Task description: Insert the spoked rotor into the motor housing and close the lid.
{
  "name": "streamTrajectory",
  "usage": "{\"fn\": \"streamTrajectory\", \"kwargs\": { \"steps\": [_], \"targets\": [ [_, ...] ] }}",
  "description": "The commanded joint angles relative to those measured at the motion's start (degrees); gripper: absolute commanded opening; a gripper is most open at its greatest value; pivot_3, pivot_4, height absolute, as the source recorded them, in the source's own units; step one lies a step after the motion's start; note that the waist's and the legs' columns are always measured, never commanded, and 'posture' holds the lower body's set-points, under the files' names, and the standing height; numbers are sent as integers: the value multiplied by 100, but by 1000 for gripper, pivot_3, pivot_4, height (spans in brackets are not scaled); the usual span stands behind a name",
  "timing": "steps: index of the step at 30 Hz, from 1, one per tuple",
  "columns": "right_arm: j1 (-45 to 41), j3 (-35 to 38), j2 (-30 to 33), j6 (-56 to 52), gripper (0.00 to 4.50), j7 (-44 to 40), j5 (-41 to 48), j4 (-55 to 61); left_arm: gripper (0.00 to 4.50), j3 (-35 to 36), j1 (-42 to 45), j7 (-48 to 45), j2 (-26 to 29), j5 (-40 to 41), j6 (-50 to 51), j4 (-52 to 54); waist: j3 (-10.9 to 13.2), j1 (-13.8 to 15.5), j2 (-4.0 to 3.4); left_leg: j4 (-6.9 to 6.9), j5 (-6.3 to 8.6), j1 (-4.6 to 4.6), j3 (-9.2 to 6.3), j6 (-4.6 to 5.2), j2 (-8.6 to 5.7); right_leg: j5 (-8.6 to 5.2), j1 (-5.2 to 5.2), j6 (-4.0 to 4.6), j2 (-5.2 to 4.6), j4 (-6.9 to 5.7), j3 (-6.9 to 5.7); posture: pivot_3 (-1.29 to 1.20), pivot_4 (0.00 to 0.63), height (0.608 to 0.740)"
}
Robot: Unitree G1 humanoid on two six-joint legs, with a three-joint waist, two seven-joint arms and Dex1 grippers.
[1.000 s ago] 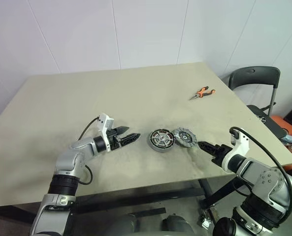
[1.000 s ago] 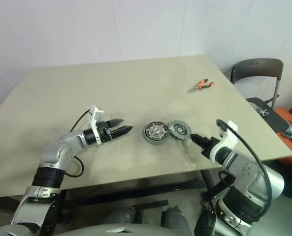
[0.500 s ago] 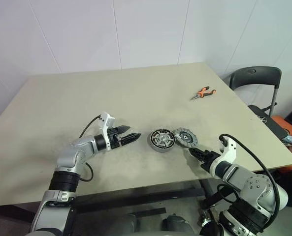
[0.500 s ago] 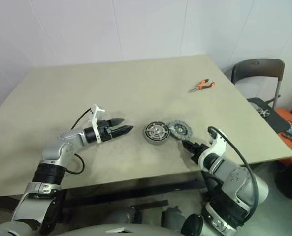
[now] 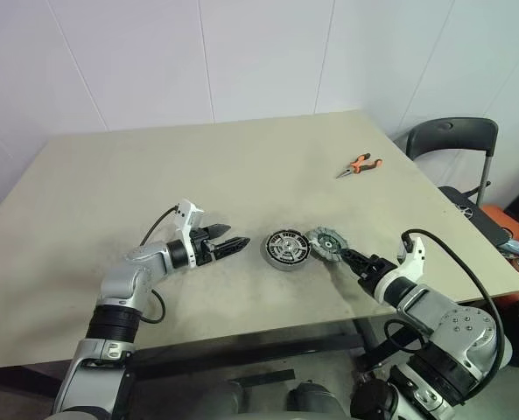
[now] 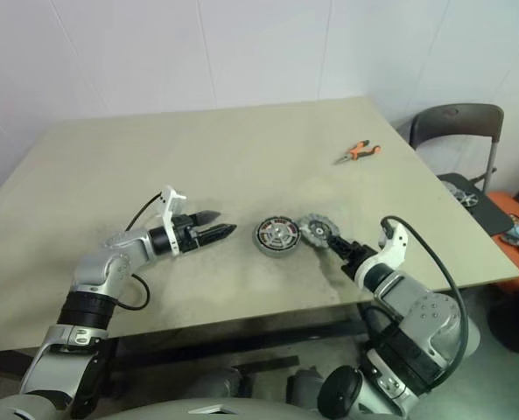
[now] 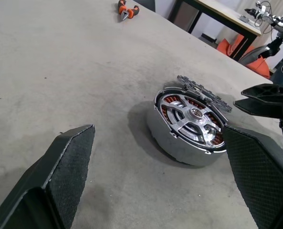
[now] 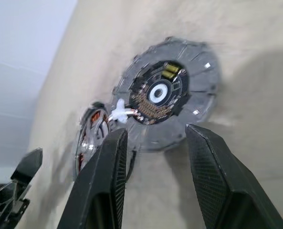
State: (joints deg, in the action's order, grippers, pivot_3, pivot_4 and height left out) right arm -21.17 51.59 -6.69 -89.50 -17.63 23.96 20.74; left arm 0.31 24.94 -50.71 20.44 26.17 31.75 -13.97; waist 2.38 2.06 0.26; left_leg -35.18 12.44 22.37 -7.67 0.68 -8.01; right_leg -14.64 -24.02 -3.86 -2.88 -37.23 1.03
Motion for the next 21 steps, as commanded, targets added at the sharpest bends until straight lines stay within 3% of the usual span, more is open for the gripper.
{"fn": "streamTrajectory", "kwargs": {
  "steps": [1,14,21],
  "targets": [
    [210,76,-724,282,2011,295,105,-288,4500,26,166,-39,3,-32,-136,28,0,5,0,0,0,0,0,0,0,0,0,0,0,0,1,0,0,740],
    [331,-134,-750,831,2011,808,592,-784,4500,27,140,-43,-12,-74,-131,59,-6,-41,-5,-5,-1,-8,1,0,0,0,11,2,0,-1,2,0,0,740],
    [285,-673,-844,1262,2011,1044,959,-1211,4500,26,140,-36,-8,-74,-120,77,-3,-240,-8,-1,2,-71,0,0,1,-26,81,-10,0,11,1,0,0,740]
  ]
}}
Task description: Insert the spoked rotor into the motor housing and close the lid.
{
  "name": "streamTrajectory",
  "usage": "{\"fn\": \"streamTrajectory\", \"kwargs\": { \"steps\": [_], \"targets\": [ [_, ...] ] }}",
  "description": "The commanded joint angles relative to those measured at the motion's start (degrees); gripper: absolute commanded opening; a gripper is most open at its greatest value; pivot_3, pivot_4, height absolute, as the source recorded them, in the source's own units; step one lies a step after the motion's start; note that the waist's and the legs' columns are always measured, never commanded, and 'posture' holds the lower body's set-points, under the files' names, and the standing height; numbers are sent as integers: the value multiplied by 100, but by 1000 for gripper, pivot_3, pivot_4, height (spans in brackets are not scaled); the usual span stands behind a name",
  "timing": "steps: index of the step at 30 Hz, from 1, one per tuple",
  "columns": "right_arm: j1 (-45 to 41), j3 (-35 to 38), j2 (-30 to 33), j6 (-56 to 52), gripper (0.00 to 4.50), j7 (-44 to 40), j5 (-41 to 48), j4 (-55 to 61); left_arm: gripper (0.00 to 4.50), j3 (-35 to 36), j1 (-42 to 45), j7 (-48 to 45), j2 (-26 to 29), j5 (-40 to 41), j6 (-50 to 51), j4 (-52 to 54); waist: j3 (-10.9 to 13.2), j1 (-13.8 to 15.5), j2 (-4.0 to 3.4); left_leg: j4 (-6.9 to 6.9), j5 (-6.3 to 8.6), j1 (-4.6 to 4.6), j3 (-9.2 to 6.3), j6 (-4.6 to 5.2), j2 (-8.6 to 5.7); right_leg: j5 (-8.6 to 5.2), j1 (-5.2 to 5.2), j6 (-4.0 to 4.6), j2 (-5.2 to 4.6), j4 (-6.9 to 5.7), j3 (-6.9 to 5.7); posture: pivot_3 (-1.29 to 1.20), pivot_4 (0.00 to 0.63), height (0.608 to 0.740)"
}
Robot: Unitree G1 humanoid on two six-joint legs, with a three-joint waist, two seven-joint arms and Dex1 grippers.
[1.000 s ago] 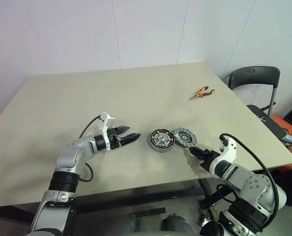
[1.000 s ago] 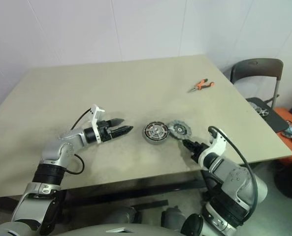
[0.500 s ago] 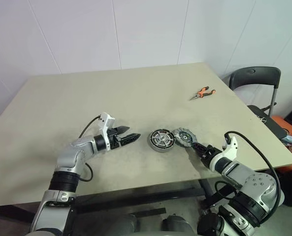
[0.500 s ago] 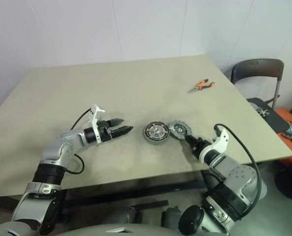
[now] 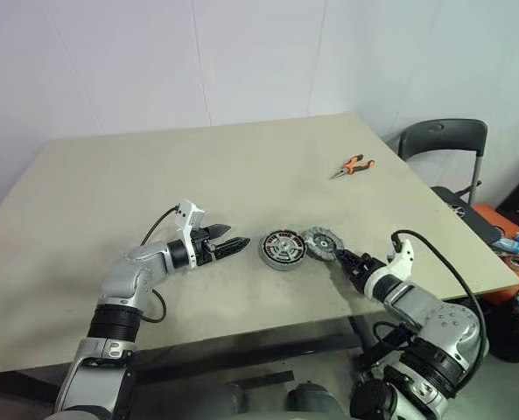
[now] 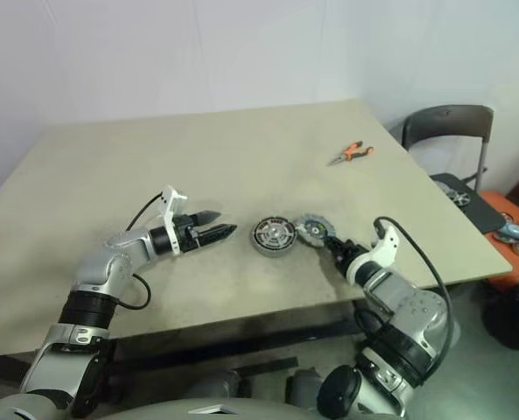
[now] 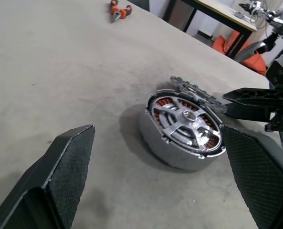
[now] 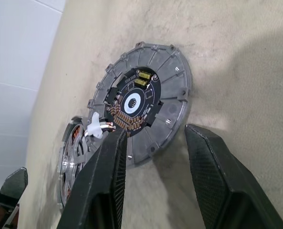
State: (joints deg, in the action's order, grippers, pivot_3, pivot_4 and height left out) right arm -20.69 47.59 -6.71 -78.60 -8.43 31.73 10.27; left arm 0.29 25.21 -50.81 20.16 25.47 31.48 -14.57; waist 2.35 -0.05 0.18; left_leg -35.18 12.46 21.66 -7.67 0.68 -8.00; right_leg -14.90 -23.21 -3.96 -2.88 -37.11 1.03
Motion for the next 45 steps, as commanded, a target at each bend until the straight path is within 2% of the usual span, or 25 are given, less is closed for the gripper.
{"fn": "streamTrajectory", "kwargs": {
  "steps": [1,9,12,14,16,21,26,29,31,45],
  "targets": [
    [243,-350,-830,245,2011,171,211,-228,4500,29,109,-20,17,-2,-92,145,0,-74,0,2,0,-2,-1,0,1,0,1,0,0,0,-1,0,0,740],
    [291,-912,-562,725,2011,382,564,-477,4500,44,69,27,-9,14,-81,203,0,-132,0,14,0,-14,-1,0,14,0,0,1,5,1,-3,0,0,740],
    [422,-1303,-400,920,1402,285,613,-296,4500,50,55,43,-25,16,-94,199,1,-129,-1,15,0,-13,0,-1,17,-1,0,1,6,1,-6,0,0,740],
    [524,-1570,-276,866,733,181,717,-127,4500,52,61,59,-43,20,-97,197,1,-130,-1,17,0,-13,-1,-1,19,-1,-1,1,6,5,-6,0,0,740],
    [602,-1780,-159,878,296,121,789,-9,4500,52,72,70,-56,18,-104,184,1,-157,-1,19,2,-13,1,-2,19,-1,-2,1,6,8,-5,0,0,740],
    [615,-2157,205,861,296,31,981,491,4500,65,100,87,-71,17,-124,153,3,-272,-5,18,7,-16,5,-11,37,-1,-4,1,12,6,-12,0,0,740],
    [671,-3202,1027,998,296,-189,662,1011,4500,59,70,91,-82,7,-143,162,14,-217,-19,19,10,-1,6,-16,44,-1,-20,3,11,11,-22,0,0,740],
    [553,-4292,1896,1502,296,-442,-40,1133,4500,59,63,99,-84,20,-124,192,14,-217,-19,16,16,28,6,-16,43,1,-42,2,10,22,-26,0,0,740],
    [434,-4672,2229,1810,296,-557,-336,1051,4500,62,59,104,-83,20,-129,194,12,-213,-14,9,17,58,6,-11,42,14,-68,-11,10,24,-25,0,0,740],
    [190,-5804,3487,3151,296,-1350,-1664,1047,4500,136,-147,241,-113,34,-177,342,17,80,-2,-3,12,76,10,-3,42,30,-88,7,11,16,-25,0,0,740]
  ]
}}
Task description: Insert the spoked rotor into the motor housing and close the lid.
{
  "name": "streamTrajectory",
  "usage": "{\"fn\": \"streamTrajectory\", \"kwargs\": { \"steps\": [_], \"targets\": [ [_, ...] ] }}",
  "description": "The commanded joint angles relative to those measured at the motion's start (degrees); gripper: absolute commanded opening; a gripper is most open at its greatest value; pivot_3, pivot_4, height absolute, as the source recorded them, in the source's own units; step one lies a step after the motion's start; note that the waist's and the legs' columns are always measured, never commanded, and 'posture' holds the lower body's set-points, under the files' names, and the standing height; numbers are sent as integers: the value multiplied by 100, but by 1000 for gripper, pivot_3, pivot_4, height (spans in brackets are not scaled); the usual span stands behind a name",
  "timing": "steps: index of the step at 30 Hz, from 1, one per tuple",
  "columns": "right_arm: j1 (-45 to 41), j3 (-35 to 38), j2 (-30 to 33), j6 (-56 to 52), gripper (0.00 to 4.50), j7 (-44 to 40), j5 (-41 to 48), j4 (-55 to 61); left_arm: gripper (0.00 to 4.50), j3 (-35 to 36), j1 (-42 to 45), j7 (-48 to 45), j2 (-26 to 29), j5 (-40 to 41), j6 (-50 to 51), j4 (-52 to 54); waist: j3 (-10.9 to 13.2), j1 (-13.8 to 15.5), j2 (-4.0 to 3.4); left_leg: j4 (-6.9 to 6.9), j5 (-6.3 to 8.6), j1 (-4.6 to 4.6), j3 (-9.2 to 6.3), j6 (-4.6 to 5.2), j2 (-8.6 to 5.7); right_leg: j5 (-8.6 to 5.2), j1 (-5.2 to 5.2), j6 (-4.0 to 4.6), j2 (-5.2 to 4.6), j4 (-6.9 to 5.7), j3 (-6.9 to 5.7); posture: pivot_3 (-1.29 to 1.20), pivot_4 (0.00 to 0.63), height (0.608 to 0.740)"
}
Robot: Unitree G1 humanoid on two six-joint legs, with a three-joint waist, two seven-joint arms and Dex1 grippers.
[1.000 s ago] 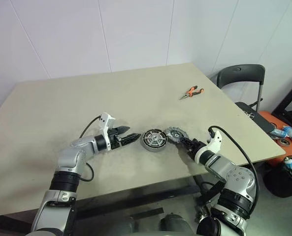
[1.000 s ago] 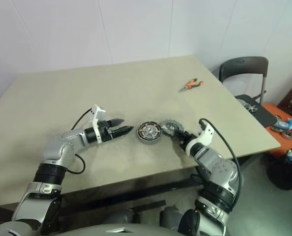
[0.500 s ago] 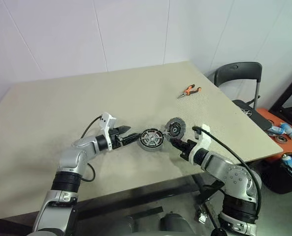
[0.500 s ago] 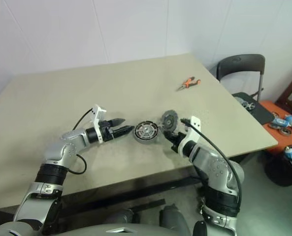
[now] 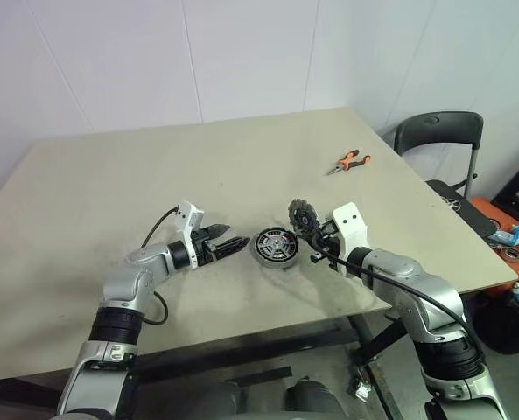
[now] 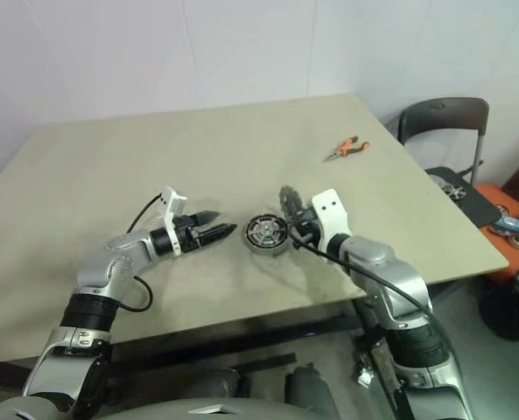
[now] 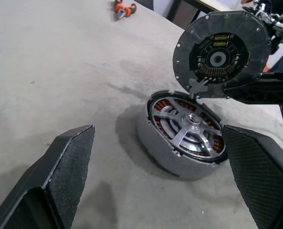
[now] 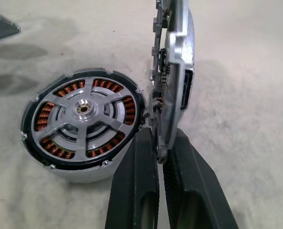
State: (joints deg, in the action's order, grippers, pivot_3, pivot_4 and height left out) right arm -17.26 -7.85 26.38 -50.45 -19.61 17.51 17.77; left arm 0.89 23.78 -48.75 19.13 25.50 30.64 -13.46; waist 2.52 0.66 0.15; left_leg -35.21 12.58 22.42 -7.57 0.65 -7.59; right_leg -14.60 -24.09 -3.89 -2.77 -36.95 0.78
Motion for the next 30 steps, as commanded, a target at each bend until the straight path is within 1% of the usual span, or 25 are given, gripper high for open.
{"fn": "streamTrajectory", "kwargs": {
  "steps": [1,4,7,8,11,14,17,20,24,27,28,30],
  "targets": [
    [-141,-355,306,386,296,-366,-284,432,4500,70,-14,54,-23,34,-97,248,0,14,1,0,0,0,0,0,0,0,1,0,0,0,0,0,0,740],
    [-174,-499,693,500,296,-750,-366,815,4500,84,0,73,-34,58,-88,262,3,17,9,-1,0,0,0,0,0,0,1,0,0,0,-1,0,0,740],
    [-300,-626,997,740,296,-1141,-490,819,4500,84,36,55,-19,30,-131,188,5,-5,14,-1,1,0,2,2,1,0,1,0,0,0,0,0,0,740],
    [-350,-632,998,795,296,-1201,-515,746,4500,82,40,57,-28,25,-143,173,5,-3,15,-3,1,0,3,2,1,0,1,0,0,0,-1,0,0,740],
    [-540,-588,748,846,296,-1271,-458,544,4500,72,55,74,-62,24,-159,162,5,0,17,-4,1,-2,3,2,3,1,2,1,1,-2,-1,0,0,740],
    [-642,-641,501,818,903,-1236,-513,414,4500,88,38,99,-80,36,-149,197,3,10,22,-5,0,-2,2,2,3,2,3,4,2,-2,-1,0,0,740],
    [-735,-680,322,758,1862,-1143,-655,158,4500,107,-14,119,-64,36,-156,218,2,17,25,-5,0,-2,2,2,2,4,3,6,2,-2,-1,0,0,740],
    [-756,-783,304,715,2815,-1096,-847,-131,4500,124,-78,155,-54,53,-141,275,0,36,27,-11,0,-2,3,2,0,6,5,9,1,-3,0,0,0,740],
    [-568,-797,397,608,2815,-1316,-802,-31,4500,131,-153,183,-55,69,-126,354,0,23,27,-14,0,-3,3,2,0,9,6,11,2,-3,0,0,0,740],
    [-349,-681,774,467,2815,-1863,-529,209,4500,134,-179,203,-55,69,-119,383,0,35,27,-13,0,-2,3,2,1,9,5,11,2,-3,0,0,0,740],
    [-306,-550,877,268,2815,-2088,-286,287,4500,137,-181,208,-55,70,-117,384,0,33,27,-13,0,-2,3,2,0,9,7,10,2,-2,-1,0,0,740],
    [-376,-23,872,-360,2815,-2372,422,365,4500,138,-182,209,-51,68,-122,385,1,17,28,-16,1,-2,3,4,0,9,9,10,1,-1,-1,0,0,740]
  ]
}}
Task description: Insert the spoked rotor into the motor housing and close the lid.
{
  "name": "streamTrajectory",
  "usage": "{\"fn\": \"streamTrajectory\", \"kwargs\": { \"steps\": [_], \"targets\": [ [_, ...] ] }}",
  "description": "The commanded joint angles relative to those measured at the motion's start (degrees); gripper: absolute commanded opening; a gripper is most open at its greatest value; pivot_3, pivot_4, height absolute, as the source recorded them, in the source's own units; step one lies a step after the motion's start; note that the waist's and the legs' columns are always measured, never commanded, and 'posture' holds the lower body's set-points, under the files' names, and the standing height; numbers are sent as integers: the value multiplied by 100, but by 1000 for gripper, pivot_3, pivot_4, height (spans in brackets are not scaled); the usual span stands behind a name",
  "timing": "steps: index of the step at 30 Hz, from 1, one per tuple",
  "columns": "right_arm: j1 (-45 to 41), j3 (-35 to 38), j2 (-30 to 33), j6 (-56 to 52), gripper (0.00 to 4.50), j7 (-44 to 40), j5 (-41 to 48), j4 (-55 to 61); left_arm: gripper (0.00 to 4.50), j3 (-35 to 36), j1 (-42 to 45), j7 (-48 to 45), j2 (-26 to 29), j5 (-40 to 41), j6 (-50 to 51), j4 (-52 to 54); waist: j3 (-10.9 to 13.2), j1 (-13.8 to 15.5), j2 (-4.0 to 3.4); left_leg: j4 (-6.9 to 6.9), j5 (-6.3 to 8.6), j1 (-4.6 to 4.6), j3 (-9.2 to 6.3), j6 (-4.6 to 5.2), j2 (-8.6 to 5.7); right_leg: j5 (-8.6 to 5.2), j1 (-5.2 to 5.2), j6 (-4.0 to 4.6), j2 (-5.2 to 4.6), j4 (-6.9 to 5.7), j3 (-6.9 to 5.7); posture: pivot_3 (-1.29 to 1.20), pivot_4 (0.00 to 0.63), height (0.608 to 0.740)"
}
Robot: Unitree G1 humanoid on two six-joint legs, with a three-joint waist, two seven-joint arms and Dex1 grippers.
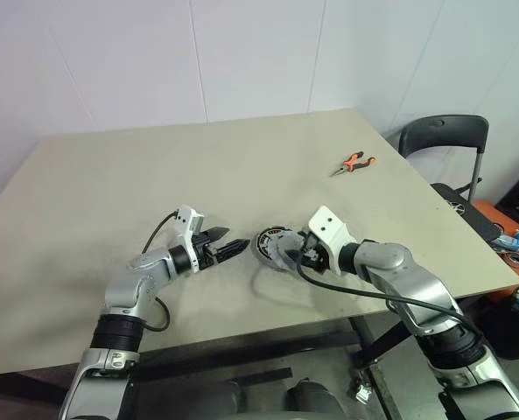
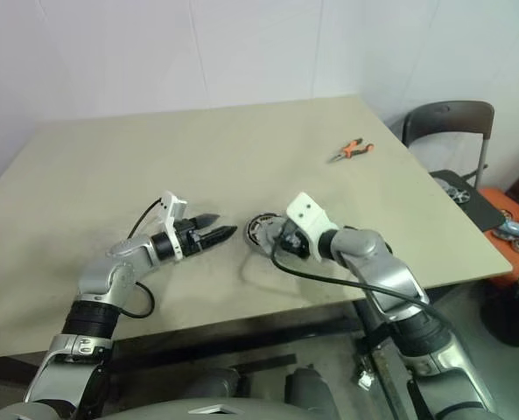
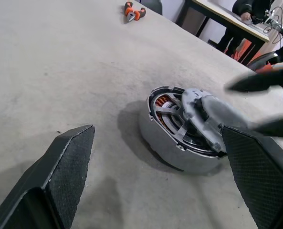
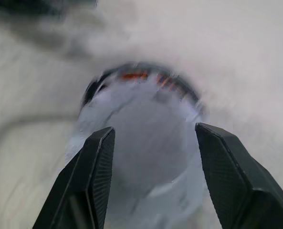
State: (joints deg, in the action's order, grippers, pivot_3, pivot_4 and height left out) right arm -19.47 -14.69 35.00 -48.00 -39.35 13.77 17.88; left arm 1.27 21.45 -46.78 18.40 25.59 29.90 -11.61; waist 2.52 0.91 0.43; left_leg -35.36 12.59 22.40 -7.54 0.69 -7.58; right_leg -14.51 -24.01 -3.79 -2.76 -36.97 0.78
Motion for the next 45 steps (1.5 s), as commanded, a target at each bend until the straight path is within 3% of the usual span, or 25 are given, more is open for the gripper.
{"fn": "streamTrajectory", "kwargs": {
  "steps": [1,5,11,14,17,18,21,25,45],
  "targets": [
    [-238,917,2,-895,2815,-477,1093,334,4500,98,58,13,26,57,-55,190,0,-18,0,-3,0,0,0,0,1,0,0,0,1,-2,0,0,0,740],
    [-587,1688,-31,-1298,2815,-403,1585,-53,4500,107,94,14,23,62,-71,157,1,-11,0,-19,1,-3,0,-1,5,2,9,0,4,-10,-2,0,0,740],
    [-580,2034,-357,-1208,2815,37,1738,1,4500,100,88,26,3,69,-92,176,-1,-3,2,-33,13,-4,-1,-2,4,6,24,-5,3,0,-5,0,0,740],
    [-292,1871,-511,-990,3407,255,1599,160,4500,111,77,22,16,100,-58,233,-1,-3,2,-32,12,-3,-1,6,4,8,22,-6,3,1,-5,0,0,740],
    [-8,1169,-249,-910,4364,203,1306,386,4500,141,120,-5,59,126,-29,220,-1,-4,1,-34,12,-2,0,6,4,8,21,-6,3,0,-4,0,0,740],
    [44,1003,-180,-857,4443,180,1226,419,4500,149,129,-15,74,133,-29,209,-1,-4,1,-34,13,-2,0,6,4,8,21,-5,3,0,-4,0,0,740],
    [274,210,-26,425,4443,430,161,135,4500,159,205,-35,108,96,-92,90,-1,-12,1,-41,17,-2,0,-1,4,7,24,-5,3,-1,-5,0,0,740],
    [202,163,-310,1217,4443,652,-218,-219,4500,185,312,-48,144,119,-51,69,0,-8,-1,-57,17,-3,2,-2,4,7,31,-5,5,-2,-5,0,0,740],
    [225,-73,-769,1543,4443,235,-483,-1165,4500,159,307,-61,234,95,5,118,-1,-16,1,-64,19,-27,2,1,4,12,57,-11,8,-4,-5,0,0,740]
  ]
}}
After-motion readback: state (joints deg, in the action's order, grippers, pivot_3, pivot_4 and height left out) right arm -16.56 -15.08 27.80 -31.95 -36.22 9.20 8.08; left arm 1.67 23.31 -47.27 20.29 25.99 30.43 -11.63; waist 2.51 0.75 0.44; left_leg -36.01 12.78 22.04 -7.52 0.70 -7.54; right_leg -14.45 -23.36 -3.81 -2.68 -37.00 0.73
